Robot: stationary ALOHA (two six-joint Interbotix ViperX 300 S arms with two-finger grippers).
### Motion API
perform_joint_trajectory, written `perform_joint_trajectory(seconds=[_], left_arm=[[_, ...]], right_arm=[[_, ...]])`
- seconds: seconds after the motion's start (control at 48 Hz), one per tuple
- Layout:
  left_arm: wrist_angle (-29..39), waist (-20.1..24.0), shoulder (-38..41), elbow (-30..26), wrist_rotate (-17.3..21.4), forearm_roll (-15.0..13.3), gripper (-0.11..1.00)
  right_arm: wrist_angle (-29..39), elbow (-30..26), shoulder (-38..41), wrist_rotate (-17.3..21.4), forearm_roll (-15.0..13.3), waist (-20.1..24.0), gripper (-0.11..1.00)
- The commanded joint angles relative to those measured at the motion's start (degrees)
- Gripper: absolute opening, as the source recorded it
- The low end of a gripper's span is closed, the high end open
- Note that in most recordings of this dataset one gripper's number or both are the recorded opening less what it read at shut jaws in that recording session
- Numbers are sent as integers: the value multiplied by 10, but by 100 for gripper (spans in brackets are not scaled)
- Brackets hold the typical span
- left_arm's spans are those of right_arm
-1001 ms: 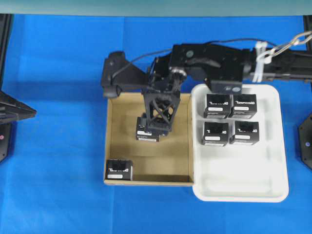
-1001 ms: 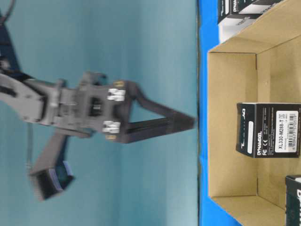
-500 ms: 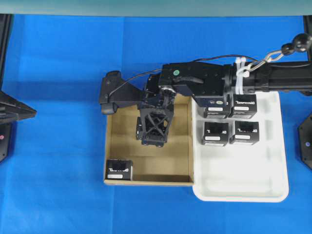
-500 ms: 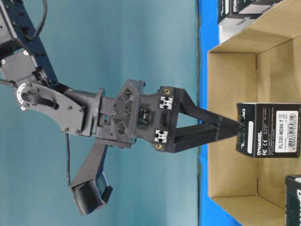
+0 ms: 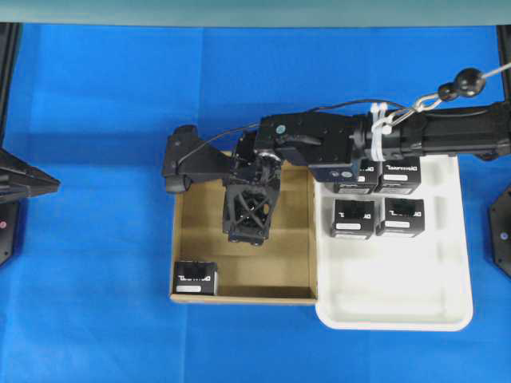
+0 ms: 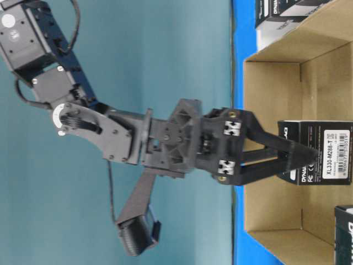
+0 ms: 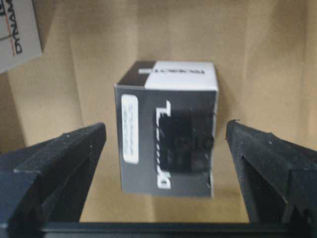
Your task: Pick the box from inside the cardboard box.
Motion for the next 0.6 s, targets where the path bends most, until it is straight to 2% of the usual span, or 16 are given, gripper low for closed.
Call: perform_joint_trajectory(seconds=[0.0,0.438,0.521,0.584], left_arm=[[-3,0,6,-14,2,1,-3],[-3,-1,7,-13,1,1,-3],[-3,-1,6,-13,1,1,-3],[-3,-1,6,-13,0,1,-3]], right_arm=[[-13,4,9,-2,4,6,100],[-25,11,16,4,2,10,99],[-31,11,15,7,2,11,92],[-29,8,15,9,2,11,80]])
